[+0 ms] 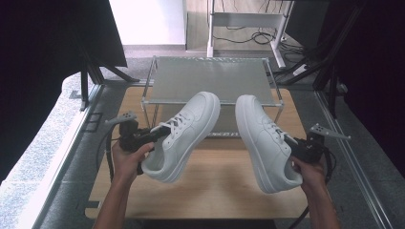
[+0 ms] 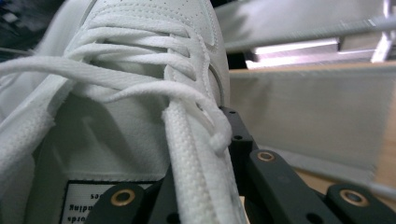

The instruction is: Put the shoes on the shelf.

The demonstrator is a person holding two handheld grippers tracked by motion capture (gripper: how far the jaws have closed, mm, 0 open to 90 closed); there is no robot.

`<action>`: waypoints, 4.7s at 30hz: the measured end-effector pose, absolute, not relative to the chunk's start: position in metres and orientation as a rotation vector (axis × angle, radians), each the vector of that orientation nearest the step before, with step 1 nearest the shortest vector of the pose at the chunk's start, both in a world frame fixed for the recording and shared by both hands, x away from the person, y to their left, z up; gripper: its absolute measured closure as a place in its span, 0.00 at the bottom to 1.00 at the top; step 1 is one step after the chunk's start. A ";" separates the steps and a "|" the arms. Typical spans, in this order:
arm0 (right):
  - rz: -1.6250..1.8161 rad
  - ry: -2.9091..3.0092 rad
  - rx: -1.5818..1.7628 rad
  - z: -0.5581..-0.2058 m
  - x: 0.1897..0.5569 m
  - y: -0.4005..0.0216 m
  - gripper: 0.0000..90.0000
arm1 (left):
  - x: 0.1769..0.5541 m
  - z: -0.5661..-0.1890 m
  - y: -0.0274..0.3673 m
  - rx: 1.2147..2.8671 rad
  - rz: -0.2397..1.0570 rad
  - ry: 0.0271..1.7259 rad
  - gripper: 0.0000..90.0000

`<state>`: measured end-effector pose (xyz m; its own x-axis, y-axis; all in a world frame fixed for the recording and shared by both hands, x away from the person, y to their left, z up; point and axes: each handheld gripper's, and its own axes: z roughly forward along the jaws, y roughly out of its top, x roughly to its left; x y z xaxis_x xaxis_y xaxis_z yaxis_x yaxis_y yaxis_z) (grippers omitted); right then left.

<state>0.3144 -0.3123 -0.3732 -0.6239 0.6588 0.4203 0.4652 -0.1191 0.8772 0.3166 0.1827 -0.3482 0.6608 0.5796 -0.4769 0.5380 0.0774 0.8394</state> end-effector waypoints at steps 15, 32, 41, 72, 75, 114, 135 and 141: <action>1.853 1.928 1.287 -0.323 0.345 -0.305 0.97 | 0.347 -0.308 0.175 1.523 0.046 0.933 0.91; 1.757 1.886 1.361 -0.291 0.375 -0.295 0.97 | 0.382 -0.288 0.163 1.499 0.026 0.951 0.91; 1.768 1.869 1.388 -0.280 0.389 -0.289 0.97 | 0.399 -0.286 0.158 1.461 0.023 1.000 0.91; 1.614 1.798 1.507 -0.265 0.445 -0.264 0.96 | 0.453 -0.268 0.139 1.462 0.076 1.158 0.91; 1.590 1.794 1.510 -0.266 0.448 -0.261 0.96 | 0.456 -0.269 0.138 1.461 0.079 1.174 0.91; 1.406 1.761 1.640 -0.255 0.513 -0.230 0.96 | 0.515 -0.264 0.122 1.438 0.164 1.388 0.90; 1.274 1.774 1.685 -0.267 0.538 -0.208 0.95 | 0.531 -0.264 0.114 1.499 0.267 1.480 0.89; 1.221 1.791 1.677 -0.272 0.543 -0.202 0.94 | 0.537 -0.275 0.113 1.490 0.241 1.525 0.87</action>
